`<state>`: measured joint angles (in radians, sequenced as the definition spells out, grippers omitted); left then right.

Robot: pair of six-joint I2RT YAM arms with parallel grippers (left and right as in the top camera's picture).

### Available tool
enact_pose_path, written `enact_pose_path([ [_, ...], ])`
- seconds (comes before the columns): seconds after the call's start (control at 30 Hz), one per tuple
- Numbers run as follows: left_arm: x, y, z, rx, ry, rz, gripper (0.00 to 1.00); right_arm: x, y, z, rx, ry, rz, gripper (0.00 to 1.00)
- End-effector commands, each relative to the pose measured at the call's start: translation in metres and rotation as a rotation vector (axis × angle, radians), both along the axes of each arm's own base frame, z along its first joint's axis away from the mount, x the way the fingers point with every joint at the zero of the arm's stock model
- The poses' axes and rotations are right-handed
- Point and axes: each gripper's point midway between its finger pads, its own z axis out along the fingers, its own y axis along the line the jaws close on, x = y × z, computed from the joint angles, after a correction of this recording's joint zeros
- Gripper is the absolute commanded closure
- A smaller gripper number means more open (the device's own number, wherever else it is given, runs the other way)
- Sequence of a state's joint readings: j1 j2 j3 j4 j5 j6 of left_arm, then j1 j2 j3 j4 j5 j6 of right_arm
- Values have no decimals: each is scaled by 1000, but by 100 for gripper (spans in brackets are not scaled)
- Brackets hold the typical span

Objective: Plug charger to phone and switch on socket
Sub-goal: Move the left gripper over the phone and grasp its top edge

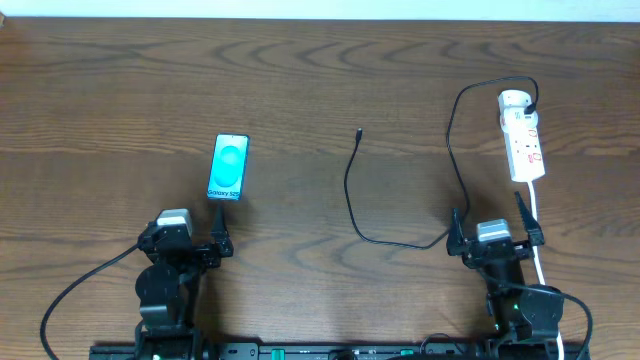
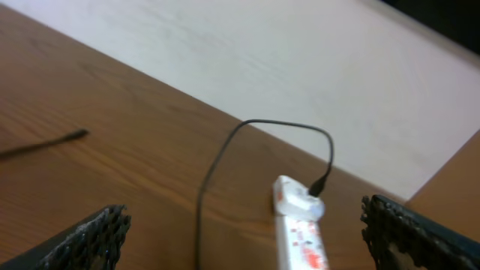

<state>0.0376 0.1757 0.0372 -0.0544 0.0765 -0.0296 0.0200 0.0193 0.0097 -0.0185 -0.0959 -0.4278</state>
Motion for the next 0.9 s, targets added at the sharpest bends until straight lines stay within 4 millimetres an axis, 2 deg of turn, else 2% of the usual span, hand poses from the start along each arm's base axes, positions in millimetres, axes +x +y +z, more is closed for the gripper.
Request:
enact_pose_path([
  [0.0,3,-6,18,-17,-2,-31,2,-4,5,24,149,-24,32,1],
  [0.23,14,-18,56,-42,57,-100,2,-15,15,68,188,-7,90,1],
  [0.37,25,-28,83,-73,167,-158,2,-8,24,94,191,88,130,1],
  [0.63,42,-37,119,-73,409,-231,2,28,37,111,215,349,181,1],
  [0.77,45,-37,125,-72,570,-240,3,43,49,111,242,500,234,1],
  [0.87,47,-37,121,-95,723,-239,2,51,52,107,259,610,243,1],
])
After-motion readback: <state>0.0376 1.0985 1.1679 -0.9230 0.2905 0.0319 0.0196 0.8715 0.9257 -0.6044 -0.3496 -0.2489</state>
